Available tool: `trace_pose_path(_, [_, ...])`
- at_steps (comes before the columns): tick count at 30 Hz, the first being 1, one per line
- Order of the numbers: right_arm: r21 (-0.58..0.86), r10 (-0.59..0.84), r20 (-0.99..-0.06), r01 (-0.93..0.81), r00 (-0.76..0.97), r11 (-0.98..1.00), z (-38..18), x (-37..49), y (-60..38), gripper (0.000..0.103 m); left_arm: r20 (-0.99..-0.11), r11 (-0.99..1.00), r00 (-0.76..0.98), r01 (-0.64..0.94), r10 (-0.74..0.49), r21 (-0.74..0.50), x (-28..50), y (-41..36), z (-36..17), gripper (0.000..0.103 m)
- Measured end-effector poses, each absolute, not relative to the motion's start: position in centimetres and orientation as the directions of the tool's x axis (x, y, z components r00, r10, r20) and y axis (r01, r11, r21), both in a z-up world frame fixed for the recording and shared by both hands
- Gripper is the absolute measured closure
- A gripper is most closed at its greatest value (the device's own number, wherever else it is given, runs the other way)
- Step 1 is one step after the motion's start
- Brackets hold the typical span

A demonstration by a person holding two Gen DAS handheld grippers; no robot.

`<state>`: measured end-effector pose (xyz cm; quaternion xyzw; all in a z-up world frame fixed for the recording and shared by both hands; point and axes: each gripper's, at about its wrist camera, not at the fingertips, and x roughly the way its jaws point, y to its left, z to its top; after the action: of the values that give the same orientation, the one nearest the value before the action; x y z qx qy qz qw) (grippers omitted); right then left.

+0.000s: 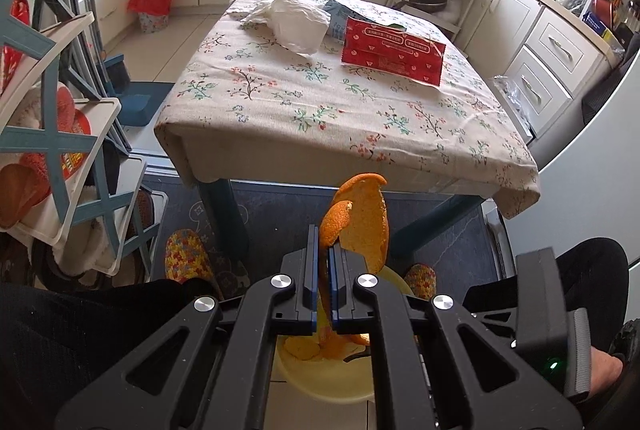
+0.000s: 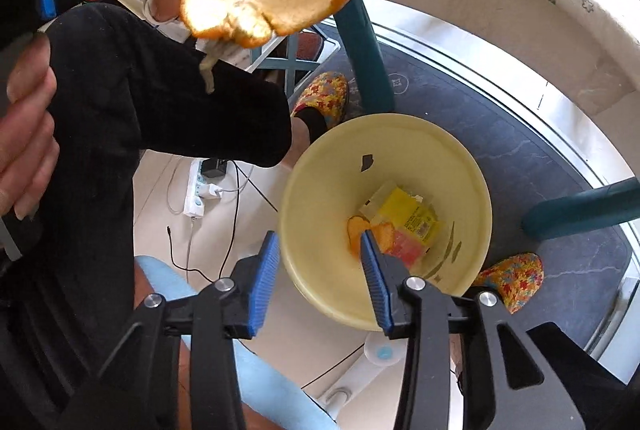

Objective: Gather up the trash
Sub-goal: 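Carry both orange peels over the yellow basin and open both tools, then move both open tools back from the basin toward the table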

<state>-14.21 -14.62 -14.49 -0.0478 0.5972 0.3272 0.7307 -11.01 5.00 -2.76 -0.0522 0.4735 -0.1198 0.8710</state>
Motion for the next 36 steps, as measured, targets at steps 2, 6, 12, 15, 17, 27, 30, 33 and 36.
trace_pose_path(2, [0.321,0.427,-0.899,-0.517,0.098,0.793,-14.1,-14.0,-15.2,0.058,-0.815,0.966,0.519,0.165,-0.259,-0.202,-11.4,4.9,-2.9,0.099])
trace_pose_path(6, [0.298,0.424,-0.879,-0.442,0.218,0.846,-12.5,-13.7,-17.3,0.048,-0.825,0.965,0.503,0.179,-0.258,-0.193,-12.2,4.4,-3.2,0.099])
trace_pose_path(12, [0.356,0.457,-0.813,-0.313,0.361,0.88,-10.3,-12.8,-20.9,0.047,-0.844,0.96,0.469,0.222,-0.26,-0.173,-13.7,3.1,-4.1,0.099])
trace_pose_path(15, [0.381,0.46,-0.783,-0.262,0.419,0.887,-9.7,-12.3,-22.3,0.047,-0.856,0.956,0.446,0.244,-0.261,-0.165,-14.4,2.4,-4.6,0.099])
trace_pose_path(17, [0.394,0.459,-0.766,-0.236,0.45,0.888,-9.1,-12.1,-23.1,0.047,-0.865,0.952,0.429,0.261,-0.26,-0.157,-14.8,1.9,-5.0,0.099])
trace_pose_path(27, [0.413,0.41,-0.667,-0.149,0.622,0.898,-6.5,-12.5,-26.1,0.044,-0.958,0.916,0.208,0.388,-0.2,-0.107,-16.1,-1.6,-9.5,0.088])
trace_pose_path(30, [0.404,0.397,-0.66,-0.145,0.638,0.903,-6.1,-12.4,-26.3,0.042,-0.956,0.913,0.231,0.4,-0.18,-0.076,-16.3,-1.9,-9.1,0.065])
trace_pose_path(33, [0.391,0.391,-0.66,-0.151,0.642,0.908,-6.0,-12.4,-26.0,0.041,-0.953,0.92,0.245,0.384,-0.177,-0.073,-16.1,-1.6,-8.9,0.058])
trace_pose_path(36, [0.378,0.384,-0.662,-0.156,0.643,0.913,-5.9,-12.5,-25.8,0.041,-0.95,0.926,0.263,0.372,-0.17,-0.063,-16.0,-1.5,-8.8,0.057])
